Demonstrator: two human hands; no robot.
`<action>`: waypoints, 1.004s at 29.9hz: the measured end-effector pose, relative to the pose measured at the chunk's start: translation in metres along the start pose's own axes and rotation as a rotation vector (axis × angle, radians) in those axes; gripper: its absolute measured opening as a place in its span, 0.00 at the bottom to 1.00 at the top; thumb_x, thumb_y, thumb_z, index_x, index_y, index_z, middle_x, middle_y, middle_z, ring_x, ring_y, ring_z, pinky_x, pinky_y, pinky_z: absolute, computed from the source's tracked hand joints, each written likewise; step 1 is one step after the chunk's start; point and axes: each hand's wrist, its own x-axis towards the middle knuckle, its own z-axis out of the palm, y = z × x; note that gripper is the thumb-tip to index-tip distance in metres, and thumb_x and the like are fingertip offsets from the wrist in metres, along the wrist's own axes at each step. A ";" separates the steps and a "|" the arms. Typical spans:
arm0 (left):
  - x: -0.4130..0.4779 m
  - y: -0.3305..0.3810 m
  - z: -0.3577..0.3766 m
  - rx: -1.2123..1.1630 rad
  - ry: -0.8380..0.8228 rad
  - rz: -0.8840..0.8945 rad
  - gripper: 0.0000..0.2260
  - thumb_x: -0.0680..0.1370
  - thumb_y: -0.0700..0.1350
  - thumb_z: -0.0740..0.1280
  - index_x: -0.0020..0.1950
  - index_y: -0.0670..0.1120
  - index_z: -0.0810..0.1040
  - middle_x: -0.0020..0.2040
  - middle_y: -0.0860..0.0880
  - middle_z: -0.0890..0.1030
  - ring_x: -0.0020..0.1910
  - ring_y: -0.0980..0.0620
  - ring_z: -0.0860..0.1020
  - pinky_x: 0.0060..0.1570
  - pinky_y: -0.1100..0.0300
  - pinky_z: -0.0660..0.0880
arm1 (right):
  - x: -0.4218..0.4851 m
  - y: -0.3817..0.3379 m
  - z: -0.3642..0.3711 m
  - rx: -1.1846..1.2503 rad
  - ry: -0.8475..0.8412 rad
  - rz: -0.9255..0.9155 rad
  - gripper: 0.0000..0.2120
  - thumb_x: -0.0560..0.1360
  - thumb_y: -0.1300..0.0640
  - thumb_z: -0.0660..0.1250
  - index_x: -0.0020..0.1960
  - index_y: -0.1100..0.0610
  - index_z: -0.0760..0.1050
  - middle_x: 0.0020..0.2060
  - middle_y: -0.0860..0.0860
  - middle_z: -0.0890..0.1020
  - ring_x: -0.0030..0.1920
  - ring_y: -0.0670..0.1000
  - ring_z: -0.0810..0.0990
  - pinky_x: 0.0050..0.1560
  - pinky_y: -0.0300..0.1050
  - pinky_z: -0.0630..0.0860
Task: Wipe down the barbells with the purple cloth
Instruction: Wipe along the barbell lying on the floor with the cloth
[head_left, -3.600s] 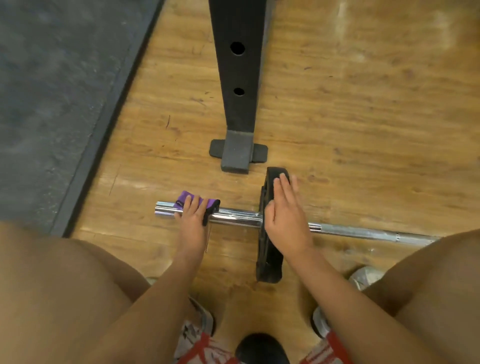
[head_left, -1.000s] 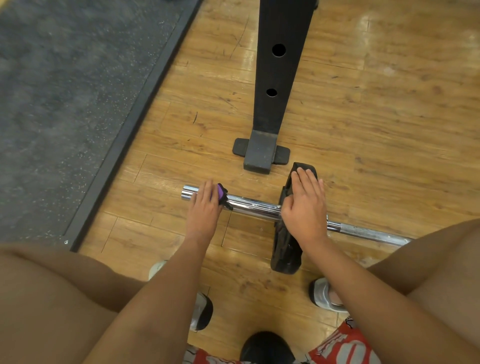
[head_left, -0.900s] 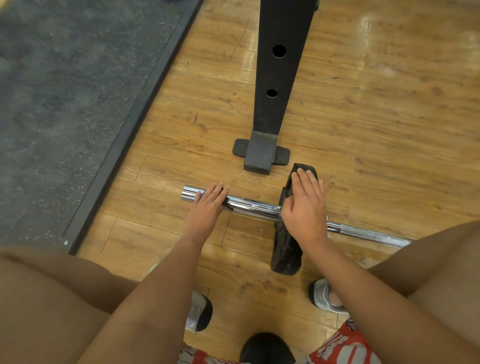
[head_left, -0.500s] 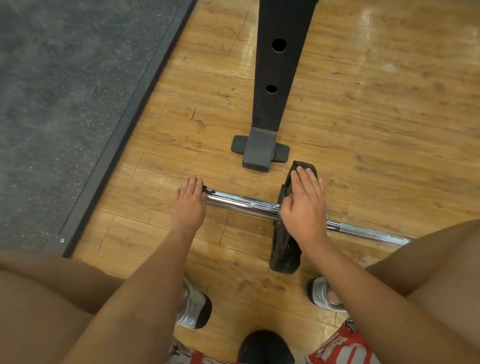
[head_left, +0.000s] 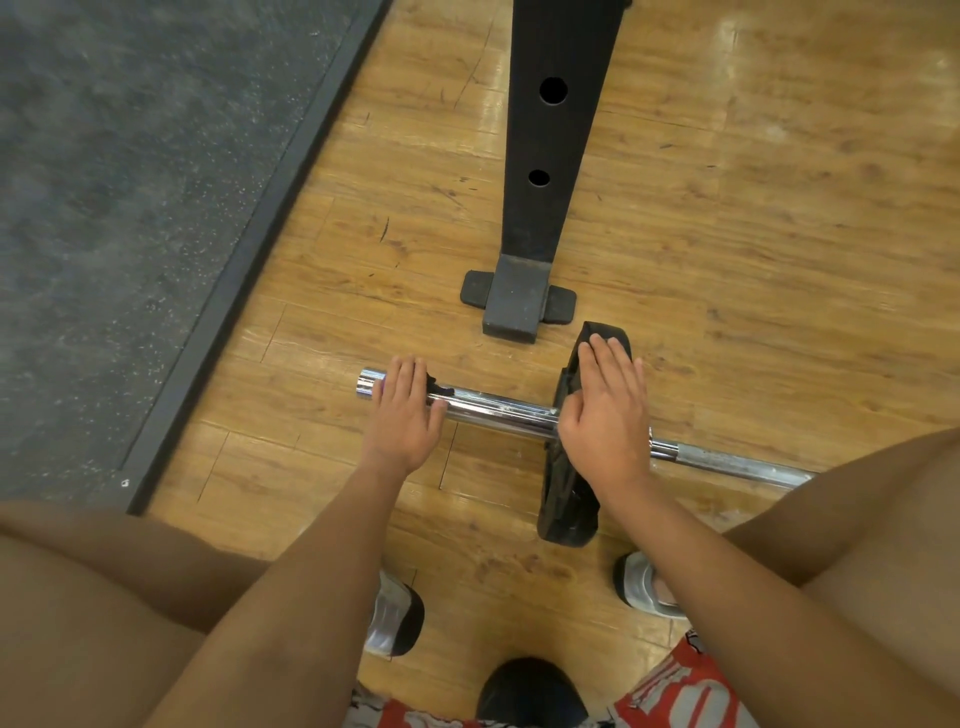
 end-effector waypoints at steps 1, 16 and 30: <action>-0.003 0.002 0.002 0.013 -0.012 0.037 0.30 0.84 0.56 0.45 0.83 0.42 0.49 0.83 0.45 0.49 0.82 0.47 0.43 0.79 0.47 0.42 | 0.001 0.000 0.000 0.003 -0.003 0.002 0.32 0.76 0.53 0.46 0.77 0.63 0.65 0.77 0.56 0.66 0.80 0.54 0.58 0.81 0.56 0.48; 0.016 -0.004 -0.016 -0.330 0.217 -0.116 0.12 0.83 0.42 0.63 0.67 0.47 0.74 0.62 0.45 0.77 0.63 0.41 0.74 0.55 0.49 0.74 | -0.005 -0.001 -0.001 -0.005 0.007 0.001 0.34 0.76 0.51 0.43 0.77 0.62 0.66 0.77 0.56 0.67 0.79 0.55 0.59 0.81 0.56 0.48; -0.010 -0.038 -0.003 0.300 -0.040 0.176 0.42 0.77 0.42 0.72 0.82 0.40 0.48 0.82 0.40 0.53 0.81 0.39 0.50 0.79 0.43 0.53 | -0.020 -0.002 0.002 -0.012 0.035 -0.021 0.30 0.77 0.54 0.48 0.76 0.62 0.66 0.77 0.56 0.67 0.79 0.56 0.60 0.81 0.56 0.47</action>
